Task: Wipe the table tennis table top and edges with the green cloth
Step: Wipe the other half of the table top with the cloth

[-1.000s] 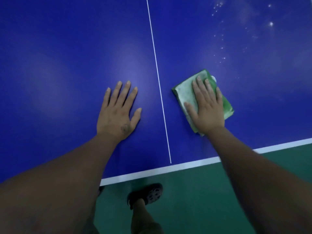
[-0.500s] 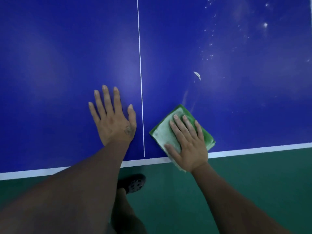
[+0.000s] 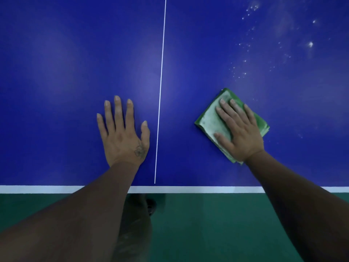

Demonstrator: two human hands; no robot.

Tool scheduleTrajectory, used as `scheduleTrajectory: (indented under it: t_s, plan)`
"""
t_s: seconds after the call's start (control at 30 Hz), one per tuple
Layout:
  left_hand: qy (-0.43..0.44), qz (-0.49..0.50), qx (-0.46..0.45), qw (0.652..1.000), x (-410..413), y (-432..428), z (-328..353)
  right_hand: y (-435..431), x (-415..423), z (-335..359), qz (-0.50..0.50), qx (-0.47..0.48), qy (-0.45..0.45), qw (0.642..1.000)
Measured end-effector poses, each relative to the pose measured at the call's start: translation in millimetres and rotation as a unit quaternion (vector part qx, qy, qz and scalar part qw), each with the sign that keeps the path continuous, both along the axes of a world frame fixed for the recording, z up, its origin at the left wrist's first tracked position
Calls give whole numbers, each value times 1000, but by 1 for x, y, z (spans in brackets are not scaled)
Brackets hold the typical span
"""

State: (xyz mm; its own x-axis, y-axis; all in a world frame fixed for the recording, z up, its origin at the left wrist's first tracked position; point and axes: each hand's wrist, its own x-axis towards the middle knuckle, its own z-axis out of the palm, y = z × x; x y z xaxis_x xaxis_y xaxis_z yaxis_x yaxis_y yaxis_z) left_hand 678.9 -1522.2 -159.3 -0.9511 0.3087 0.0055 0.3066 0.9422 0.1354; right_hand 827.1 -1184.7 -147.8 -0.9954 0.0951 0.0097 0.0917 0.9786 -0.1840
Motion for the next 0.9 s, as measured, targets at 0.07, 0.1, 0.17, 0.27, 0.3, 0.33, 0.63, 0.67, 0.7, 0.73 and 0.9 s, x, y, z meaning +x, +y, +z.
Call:
scheduleTrajectory:
  t_s: [0.07, 0.1, 0.17, 0.27, 0.3, 0.33, 0.63, 0.67, 0.7, 0.73, 0.9]
  plan:
    - [0, -2, 1, 1000, 1, 1, 1, 3, -2, 1, 9, 6, 0, 1000]
    - [-2, 0, 2, 1000, 0, 2, 1, 1, -2, 2, 6, 9, -1, 1000]
    - [-12, 2, 7, 1000, -1, 1, 3, -8, 1, 5, -15, 17, -6, 1000]
    - [-16, 5, 11, 1000, -1, 1, 4, -36, 8, 7, -85, 17, -11, 996]
    - [-18, 7, 9, 1000, -1, 1, 3, -49, 12, 7, -100, 15, -12, 995]
    - [-18, 7, 9, 1000, -1, 1, 3, -64, 17, 6, -102, 13, -13, 995]
    - [-19, 4, 8, 1000, -1, 1, 3, -46, 2, 6, 155, -32, -33, 987]
    - [-18, 4, 8, 1000, -2, 1, 3, -31, -11, 6, 187, -27, -37, 981]
    - [-15, 4, 9, 1000, -2, 1, 4, -17, -23, 6, 206, -20, -40, 977]
    - [-12, 3, 10, 1000, -1, 1, 4, -5, -35, 5, 208, -16, -38, 977]
    - [-14, 5, 10, 1000, -2, 1, 8, 18, -75, 5, 98, -9, -7, 995]
